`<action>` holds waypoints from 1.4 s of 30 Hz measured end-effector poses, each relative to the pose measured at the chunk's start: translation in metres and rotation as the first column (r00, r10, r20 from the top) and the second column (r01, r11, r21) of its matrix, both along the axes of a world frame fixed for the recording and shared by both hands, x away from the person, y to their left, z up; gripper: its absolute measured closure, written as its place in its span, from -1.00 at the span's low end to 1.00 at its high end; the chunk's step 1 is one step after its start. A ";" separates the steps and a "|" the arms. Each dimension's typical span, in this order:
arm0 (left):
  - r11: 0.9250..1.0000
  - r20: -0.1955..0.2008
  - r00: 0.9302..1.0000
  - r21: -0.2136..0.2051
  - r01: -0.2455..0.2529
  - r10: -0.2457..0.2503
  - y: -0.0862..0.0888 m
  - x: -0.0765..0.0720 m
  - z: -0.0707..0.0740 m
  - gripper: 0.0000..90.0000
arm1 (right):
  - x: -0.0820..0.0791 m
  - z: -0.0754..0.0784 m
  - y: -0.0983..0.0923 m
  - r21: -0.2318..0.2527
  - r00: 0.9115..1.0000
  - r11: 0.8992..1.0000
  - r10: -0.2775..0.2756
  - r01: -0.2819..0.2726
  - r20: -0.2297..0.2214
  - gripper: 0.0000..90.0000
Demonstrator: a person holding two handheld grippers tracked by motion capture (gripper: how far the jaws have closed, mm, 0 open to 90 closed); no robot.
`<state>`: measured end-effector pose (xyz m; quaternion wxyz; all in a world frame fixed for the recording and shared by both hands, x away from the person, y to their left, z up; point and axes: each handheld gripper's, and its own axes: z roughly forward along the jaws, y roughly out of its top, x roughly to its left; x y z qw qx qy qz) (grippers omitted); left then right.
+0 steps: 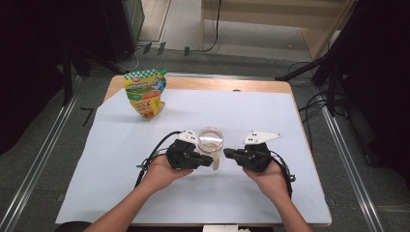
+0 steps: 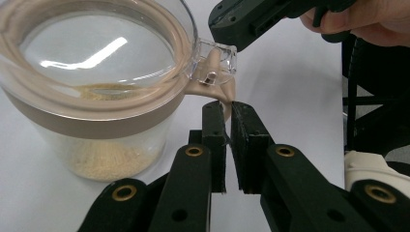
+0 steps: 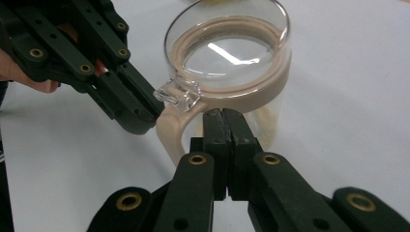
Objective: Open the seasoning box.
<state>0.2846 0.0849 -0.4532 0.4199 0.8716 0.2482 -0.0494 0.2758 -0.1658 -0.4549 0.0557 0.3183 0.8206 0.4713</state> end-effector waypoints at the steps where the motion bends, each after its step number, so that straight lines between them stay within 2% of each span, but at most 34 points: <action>1: 1.000 0.000 1.000 0.000 0.000 0.000 0.000 0.000 0.000 0.90 | -0.001 0.001 0.000 -0.003 1.000 1.000 0.002 -0.002 0.002 1.00; 2: 1.000 0.002 1.000 0.022 -0.002 0.002 0.001 0.000 0.001 0.91 | -0.002 0.001 0.001 -0.002 1.000 1.000 0.004 -0.004 0.002 1.00; 5: 0.999 -0.018 1.000 0.038 -0.005 0.006 0.006 0.001 0.002 0.91 | -0.007 0.004 0.003 -0.002 1.000 1.000 0.013 -0.013 0.009 1.00; 8: 0.999 -0.018 1.000 0.037 -0.005 0.005 0.010 0.001 0.004 0.88 | -0.010 0.005 0.005 -0.002 1.000 1.000 0.023 -0.023 0.015 1.00; 10: 0.999 -0.008 1.000 0.024 -0.021 0.021 0.018 0.001 0.008 0.86 | -0.013 0.006 0.009 -0.001 0.999 0.999 0.036 -0.036 0.017 1.00; 14: 0.999 0.004 0.999 0.016 -0.036 0.036 0.029 0.003 0.013 0.83 | -0.016 0.005 0.016 -0.001 0.998 0.998 0.059 -0.059 -0.005 1.00; 20: 0.998 0.008 0.998 0.012 -0.062 0.062 0.039 0.007 0.015 0.76 | -0.019 0.006 0.021 -0.002 0.997 0.997 0.079 -0.079 -0.004 1.00; 24: 0.994 0.012 0.994 0.014 -0.111 0.111 0.046 0.012 0.015 0.58 | -0.018 -0.002 0.032 0.004 0.995 0.995 0.097 -0.096 -0.040 1.00; 26: 0.992 0.015 0.992 0.011 -0.128 0.128 0.048 0.014 0.015 0.50 | -0.020 -0.006 0.040 -0.010 0.992 0.994 0.111 -0.112 -0.052 1.00; 28: 0.990 0.023 0.990 0.012 -0.140 0.140 0.049 0.014 0.015 0.37 | -0.020 -0.009 0.046 -0.027 0.991 0.992 0.124 -0.125 -0.045 1.00; 29: 0.988 0.033 0.987 0.010 -0.156 0.156 0.051 0.015 0.015 0.33 | -0.021 -0.011 0.050 -0.033 0.991 0.991 0.124 -0.126 -0.048 1.00; 33: 0.985 0.041 0.984 0.004 -0.172 0.171 0.055 0.017 0.013 0.09 | -0.019 -0.015 0.054 -0.051 0.992 0.991 0.118 -0.120 -0.048 1.00; 37: 0.984 0.038 0.983 -0.015 -0.178 0.178 0.058 0.019 0.013 0.03 | -0.017 -0.016 0.052 -0.044 0.992 0.992 0.116 -0.118 -0.054 1.00; 42: 0.984 0.038 0.983 -0.006 -0.180 0.180 0.058 0.019 0.013 0.01 | -0.017 -0.015 0.049 -0.057 0.992 0.992 0.111 -0.113 -0.053 1.00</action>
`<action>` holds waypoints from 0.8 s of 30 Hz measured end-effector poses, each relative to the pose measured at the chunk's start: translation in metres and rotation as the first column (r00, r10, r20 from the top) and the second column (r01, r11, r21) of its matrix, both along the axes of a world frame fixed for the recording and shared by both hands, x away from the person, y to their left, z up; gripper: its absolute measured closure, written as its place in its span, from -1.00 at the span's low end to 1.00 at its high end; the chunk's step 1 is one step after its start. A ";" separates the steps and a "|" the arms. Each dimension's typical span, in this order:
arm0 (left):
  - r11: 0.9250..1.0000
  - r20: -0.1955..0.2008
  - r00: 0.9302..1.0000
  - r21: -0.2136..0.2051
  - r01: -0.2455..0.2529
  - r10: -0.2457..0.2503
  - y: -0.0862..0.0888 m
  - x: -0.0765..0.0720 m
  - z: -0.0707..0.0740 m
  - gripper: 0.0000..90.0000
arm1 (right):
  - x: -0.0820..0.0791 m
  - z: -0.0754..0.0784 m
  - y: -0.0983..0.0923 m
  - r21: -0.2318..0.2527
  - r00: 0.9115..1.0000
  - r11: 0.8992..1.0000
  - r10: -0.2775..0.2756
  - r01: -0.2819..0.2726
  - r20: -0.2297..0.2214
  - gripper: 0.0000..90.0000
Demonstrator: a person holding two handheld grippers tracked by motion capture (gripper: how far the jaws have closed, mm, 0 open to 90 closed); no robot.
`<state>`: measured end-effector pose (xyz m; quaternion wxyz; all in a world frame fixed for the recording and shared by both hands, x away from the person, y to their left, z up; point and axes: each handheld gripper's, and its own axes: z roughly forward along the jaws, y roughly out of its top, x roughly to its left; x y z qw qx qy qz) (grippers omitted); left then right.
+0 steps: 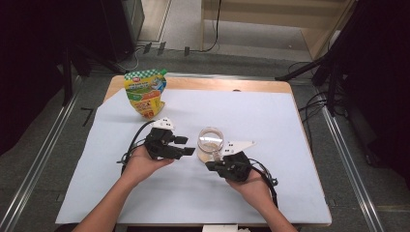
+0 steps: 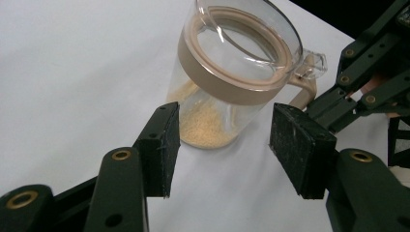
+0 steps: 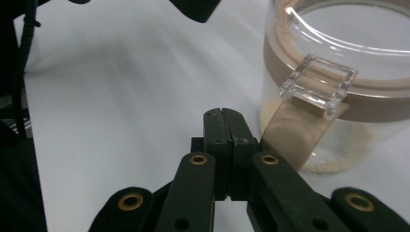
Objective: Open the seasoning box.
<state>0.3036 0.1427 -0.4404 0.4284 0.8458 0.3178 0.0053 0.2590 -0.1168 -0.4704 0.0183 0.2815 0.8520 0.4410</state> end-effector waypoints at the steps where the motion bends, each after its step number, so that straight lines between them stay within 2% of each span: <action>1: 1.000 0.000 1.000 0.001 0.001 -0.001 0.000 0.000 0.000 0.01 | 0.000 0.000 -0.002 -0.005 1.000 1.000 -0.011 0.011 -0.005 1.00; 13: 1.000 -0.009 1.000 0.025 0.015 -0.015 -0.006 -0.001 -0.005 0.00 | 0.011 0.003 -0.031 -0.020 0.997 0.997 -0.070 0.070 -0.031 1.00; 20: 0.999 -0.018 0.999 0.032 0.027 -0.026 -0.008 -0.001 -0.007 0.00 | 0.016 0.004 -0.044 -0.057 0.995 0.994 -0.093 0.092 -0.019 1.00; 24: 0.998 -0.027 0.999 0.036 0.046 -0.045 -0.013 -0.001 -0.011 0.00 | 0.022 0.003 -0.057 -0.078 0.992 0.989 -0.126 0.123 -0.027 1.00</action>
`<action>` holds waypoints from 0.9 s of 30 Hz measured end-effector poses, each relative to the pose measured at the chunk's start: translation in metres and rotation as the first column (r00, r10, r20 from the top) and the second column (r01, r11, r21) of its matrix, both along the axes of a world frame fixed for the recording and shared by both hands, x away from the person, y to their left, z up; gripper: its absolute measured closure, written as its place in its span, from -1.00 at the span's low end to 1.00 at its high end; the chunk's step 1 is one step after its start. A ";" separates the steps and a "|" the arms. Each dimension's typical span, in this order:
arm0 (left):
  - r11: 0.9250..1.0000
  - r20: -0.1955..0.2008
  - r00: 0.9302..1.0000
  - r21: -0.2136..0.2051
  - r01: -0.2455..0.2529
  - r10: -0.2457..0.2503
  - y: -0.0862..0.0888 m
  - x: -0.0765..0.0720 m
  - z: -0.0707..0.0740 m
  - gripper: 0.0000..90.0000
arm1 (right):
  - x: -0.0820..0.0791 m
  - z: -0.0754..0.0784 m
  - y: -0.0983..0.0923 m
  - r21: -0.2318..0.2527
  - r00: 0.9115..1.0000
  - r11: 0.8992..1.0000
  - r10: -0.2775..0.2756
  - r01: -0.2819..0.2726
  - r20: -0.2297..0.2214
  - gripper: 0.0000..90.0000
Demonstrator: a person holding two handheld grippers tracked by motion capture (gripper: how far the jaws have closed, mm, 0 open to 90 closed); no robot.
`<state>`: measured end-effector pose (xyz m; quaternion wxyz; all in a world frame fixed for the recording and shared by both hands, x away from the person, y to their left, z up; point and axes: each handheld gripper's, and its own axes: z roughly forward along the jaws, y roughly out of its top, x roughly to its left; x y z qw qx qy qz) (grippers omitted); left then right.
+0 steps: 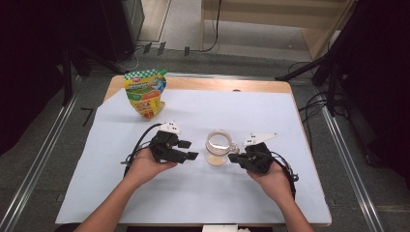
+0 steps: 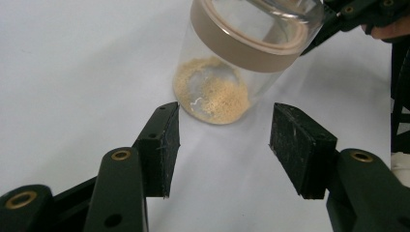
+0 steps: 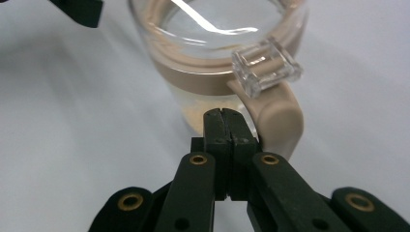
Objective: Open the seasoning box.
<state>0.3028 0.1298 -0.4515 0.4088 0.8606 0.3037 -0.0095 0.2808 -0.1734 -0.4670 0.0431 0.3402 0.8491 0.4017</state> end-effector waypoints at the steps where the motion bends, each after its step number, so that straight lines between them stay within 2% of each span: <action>1: 1.000 0.000 1.000 0.000 0.000 0.000 0.000 0.000 0.000 0.00 | 0.000 0.000 0.000 0.000 1.000 1.000 0.000 0.000 0.000 1.00; 7: 1.000 -0.012 1.000 -0.012 0.010 -0.010 -0.004 0.001 -0.003 0.00 | 0.010 -0.004 -0.011 -0.018 0.999 0.999 -0.048 0.048 0.003 1.00; 11: 1.000 -0.014 1.000 -0.016 0.018 -0.018 -0.007 0.002 -0.004 0.00 | 0.020 -0.008 -0.014 -0.037 0.997 0.996 -0.078 0.079 0.026 1.00; 17: 1.000 -0.005 1.000 -0.012 0.027 -0.028 -0.012 0.001 -0.005 -0.02 | 0.033 -0.017 -0.014 -0.026 0.991 0.992 -0.123 0.124 0.046 1.00; 20: 0.999 -0.001 1.000 -0.016 0.029 -0.029 -0.013 0.002 -0.005 -0.03 | 0.037 -0.021 -0.013 -0.023 0.990 0.991 -0.131 0.133 0.060 1.00; 23: 0.999 0.008 1.000 -0.021 0.030 -0.030 -0.013 0.002 -0.005 -0.07 | 0.039 -0.024 -0.012 -0.011 0.988 0.990 -0.143 0.143 0.050 1.00; 24: 0.999 0.009 0.999 -0.023 0.032 -0.032 -0.014 0.002 -0.005 -0.08 | 0.039 -0.025 -0.011 -0.021 0.989 0.990 -0.140 0.141 0.039 1.00; 27: 0.998 0.002 0.999 -0.028 0.048 -0.048 -0.015 0.002 -0.005 -0.13 | 0.037 -0.023 -0.011 -0.043 0.991 0.991 -0.128 0.131 0.048 1.00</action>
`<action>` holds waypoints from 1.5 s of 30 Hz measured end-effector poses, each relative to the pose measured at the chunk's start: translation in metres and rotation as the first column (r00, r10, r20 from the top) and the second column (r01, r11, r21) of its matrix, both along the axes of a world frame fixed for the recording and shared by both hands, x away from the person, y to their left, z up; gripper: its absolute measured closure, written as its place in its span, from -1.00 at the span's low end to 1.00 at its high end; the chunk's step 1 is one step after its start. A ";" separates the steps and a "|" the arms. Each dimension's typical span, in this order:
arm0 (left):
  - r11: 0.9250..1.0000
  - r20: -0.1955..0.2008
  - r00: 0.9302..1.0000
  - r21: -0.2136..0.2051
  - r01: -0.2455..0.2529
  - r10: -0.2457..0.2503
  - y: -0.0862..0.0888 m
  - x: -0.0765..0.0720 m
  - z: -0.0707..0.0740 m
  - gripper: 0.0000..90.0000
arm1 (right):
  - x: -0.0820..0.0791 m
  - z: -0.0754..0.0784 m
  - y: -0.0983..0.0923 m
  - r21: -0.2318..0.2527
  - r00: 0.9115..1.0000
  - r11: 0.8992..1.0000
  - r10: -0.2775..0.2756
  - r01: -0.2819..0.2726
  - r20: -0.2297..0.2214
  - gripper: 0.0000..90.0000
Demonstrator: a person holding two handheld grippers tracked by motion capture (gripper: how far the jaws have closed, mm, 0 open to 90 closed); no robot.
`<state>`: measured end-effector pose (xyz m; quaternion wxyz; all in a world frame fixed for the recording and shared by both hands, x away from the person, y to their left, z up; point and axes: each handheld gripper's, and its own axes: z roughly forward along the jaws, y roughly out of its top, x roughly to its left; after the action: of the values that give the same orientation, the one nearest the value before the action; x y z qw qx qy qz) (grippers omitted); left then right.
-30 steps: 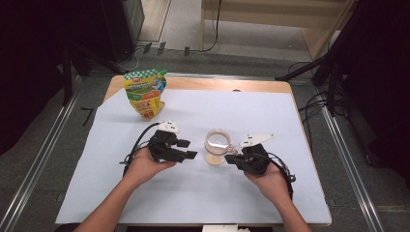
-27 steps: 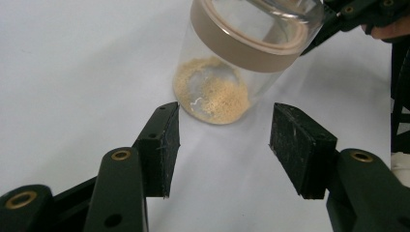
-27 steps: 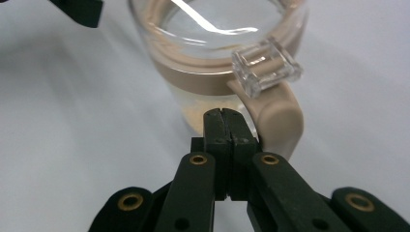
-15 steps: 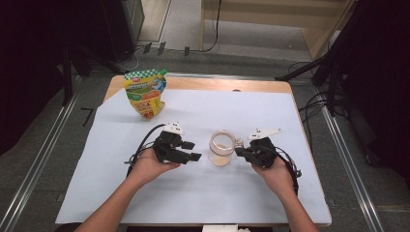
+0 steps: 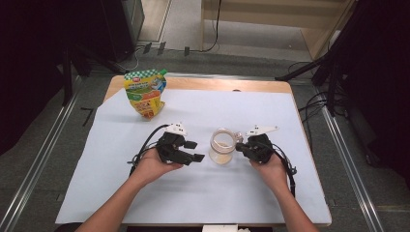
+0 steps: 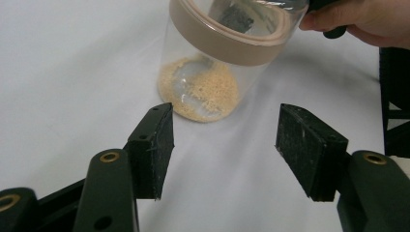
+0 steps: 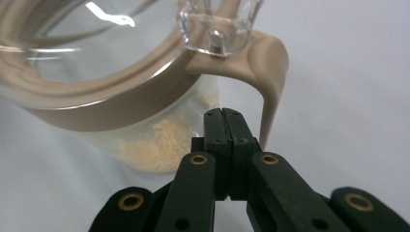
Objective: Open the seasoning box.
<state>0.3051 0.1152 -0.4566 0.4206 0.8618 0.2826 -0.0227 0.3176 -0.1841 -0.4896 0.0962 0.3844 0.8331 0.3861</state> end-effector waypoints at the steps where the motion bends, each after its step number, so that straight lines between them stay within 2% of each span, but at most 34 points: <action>1: 1.000 -0.006 1.000 -0.002 0.007 -0.007 -0.001 0.001 0.000 -0.13 | 0.000 0.002 -0.001 0.002 1.000 1.000 0.008 -0.008 -0.001 1.00; 8: 0.998 -0.031 0.998 -0.012 0.061 -0.061 -0.013 0.007 0.005 -0.25 | -0.003 0.014 -0.018 0.028 0.999 1.000 -0.004 0.005 -0.045 1.00; 13: 0.997 -0.013 0.997 0.005 0.079 -0.079 -0.021 0.007 0.006 -0.38 | -0.002 0.021 -0.031 0.029 0.999 0.999 -0.030 0.031 -0.044 1.00; 15: 0.997 0.014 0.998 0.034 0.068 -0.069 -0.029 0.008 0.005 -0.51 | 0.002 0.021 -0.036 0.042 0.998 0.998 -0.045 0.047 -0.043 1.00; 17: 0.996 0.012 0.998 0.062 0.063 -0.064 -0.034 0.010 0.003 -0.57 | 0.006 0.020 -0.038 0.057 0.997 0.996 -0.060 0.062 -0.044 1.00; 20: 0.996 0.016 0.998 0.059 0.066 -0.067 -0.038 0.012 0.002 -0.66 | 0.014 0.015 -0.034 0.074 0.996 0.994 -0.073 0.077 -0.059 1.00; 22: 0.995 0.031 0.997 0.073 0.062 -0.064 -0.041 0.014 0.002 -0.68 | 0.016 0.013 -0.030 0.066 0.996 0.995 -0.067 0.071 -0.060 1.00; 25: 0.996 0.050 0.997 0.068 0.061 -0.064 -0.045 0.018 0.001 -0.68 | 0.017 0.010 -0.023 0.042 0.996 0.997 -0.066 0.068 -0.055 1.00; 28: 0.997 0.081 0.995 0.062 0.052 -0.057 -0.048 0.020 0.000 -0.67 | 0.020 0.009 -0.023 0.058 0.996 0.996 -0.067 0.070 -0.055 1.00; 31: 0.996 0.080 0.995 0.060 0.058 -0.063 -0.053 0.022 -0.002 -0.65 | 0.021 0.006 -0.023 0.059 0.997 0.996 -0.064 0.067 -0.048 1.00; 33: 0.994 0.084 0.994 0.083 0.067 -0.074 -0.057 0.023 -0.002 -0.65 | 0.021 0.005 -0.022 0.052 0.997 0.996 -0.067 0.069 -0.046 1.00; 37: 0.996 0.083 0.994 0.057 0.063 -0.067 -0.061 0.026 -0.001 -0.66 | 0.021 0.004 -0.020 0.037 0.997 0.997 -0.071 0.073 -0.040 1.00; 45: 0.996 0.096 0.993 0.062 0.060 -0.065 -0.065 0.026 -0.002 -0.70 | 0.019 0.004 -0.019 0.020 0.996 0.997 -0.079 0.080 -0.037 1.00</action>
<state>0.3312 0.0502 -0.4586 0.4073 0.8824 0.2351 0.0147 0.3369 -0.2026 -0.4854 0.0921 0.4253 0.8144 0.3838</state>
